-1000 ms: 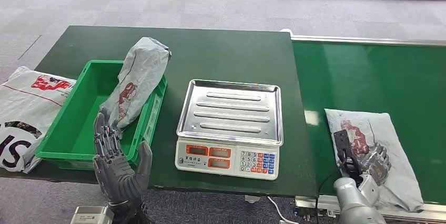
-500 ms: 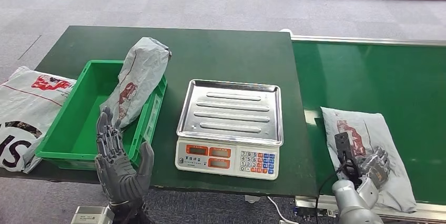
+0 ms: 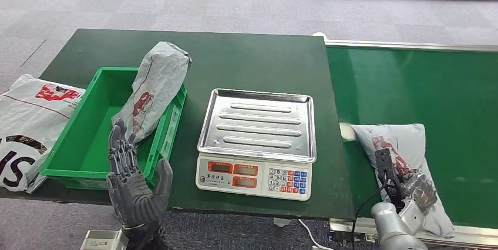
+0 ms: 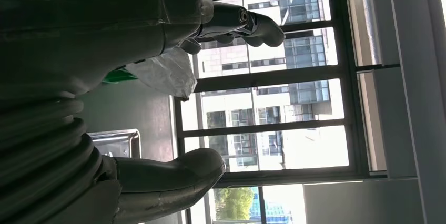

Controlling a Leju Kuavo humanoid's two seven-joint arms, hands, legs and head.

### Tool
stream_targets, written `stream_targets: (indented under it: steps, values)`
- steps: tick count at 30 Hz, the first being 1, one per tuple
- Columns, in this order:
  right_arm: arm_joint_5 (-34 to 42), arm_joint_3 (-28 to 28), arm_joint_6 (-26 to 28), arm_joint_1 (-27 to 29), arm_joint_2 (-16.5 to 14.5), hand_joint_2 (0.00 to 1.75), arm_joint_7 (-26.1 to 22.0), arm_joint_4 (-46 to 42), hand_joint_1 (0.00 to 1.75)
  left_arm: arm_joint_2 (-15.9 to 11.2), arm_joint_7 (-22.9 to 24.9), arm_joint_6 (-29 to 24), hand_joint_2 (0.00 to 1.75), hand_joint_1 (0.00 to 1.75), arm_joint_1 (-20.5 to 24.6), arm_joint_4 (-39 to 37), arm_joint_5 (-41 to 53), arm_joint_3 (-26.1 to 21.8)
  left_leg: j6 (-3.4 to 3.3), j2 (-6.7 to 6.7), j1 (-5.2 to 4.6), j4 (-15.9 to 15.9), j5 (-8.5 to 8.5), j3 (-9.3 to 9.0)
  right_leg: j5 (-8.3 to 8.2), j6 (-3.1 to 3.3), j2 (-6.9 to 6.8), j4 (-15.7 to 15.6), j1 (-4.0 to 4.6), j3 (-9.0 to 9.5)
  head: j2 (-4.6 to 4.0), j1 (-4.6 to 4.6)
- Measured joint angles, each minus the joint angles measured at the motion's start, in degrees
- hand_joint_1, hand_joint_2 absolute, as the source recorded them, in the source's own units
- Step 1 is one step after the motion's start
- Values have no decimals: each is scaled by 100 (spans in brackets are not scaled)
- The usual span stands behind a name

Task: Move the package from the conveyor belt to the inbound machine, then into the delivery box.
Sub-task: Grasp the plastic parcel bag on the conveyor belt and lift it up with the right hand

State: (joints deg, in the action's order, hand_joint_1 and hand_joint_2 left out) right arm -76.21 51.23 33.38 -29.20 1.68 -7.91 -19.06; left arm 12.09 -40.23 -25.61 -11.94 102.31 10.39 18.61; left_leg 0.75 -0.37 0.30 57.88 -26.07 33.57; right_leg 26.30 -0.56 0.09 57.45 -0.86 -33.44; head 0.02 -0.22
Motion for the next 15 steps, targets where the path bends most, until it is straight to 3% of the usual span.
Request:
stream_targets:
  steps: [10, 12, 15]
  values:
    - [359, -4, 390, 33, -19, 175, -495, -81, 175, 10, 0, 35, 175, 0, -4, 0, 55, -14, -1, -6, -1, 0, 1, 3, 0, 0, -6, 1, -1, 0, 0, 0]
    - [538, 55, 540, 101, -128, 175, -1057, -423, 175, 17, 1, 38, 175, 0, -8, 0, 67, -21, -1, -13, -1, 0, 2, 10, 0, 0, -12, 2, -2, -3, 0, 0]
    - [618, 403, 636, 134, -528, 175, -2285, -1389, 175, 34, 1, 39, 175, 0, -12, -3, 93, -34, -1, -11, -1, 0, 4, 16, -1, 1, -11, 5, -1, -12, 0, -1]
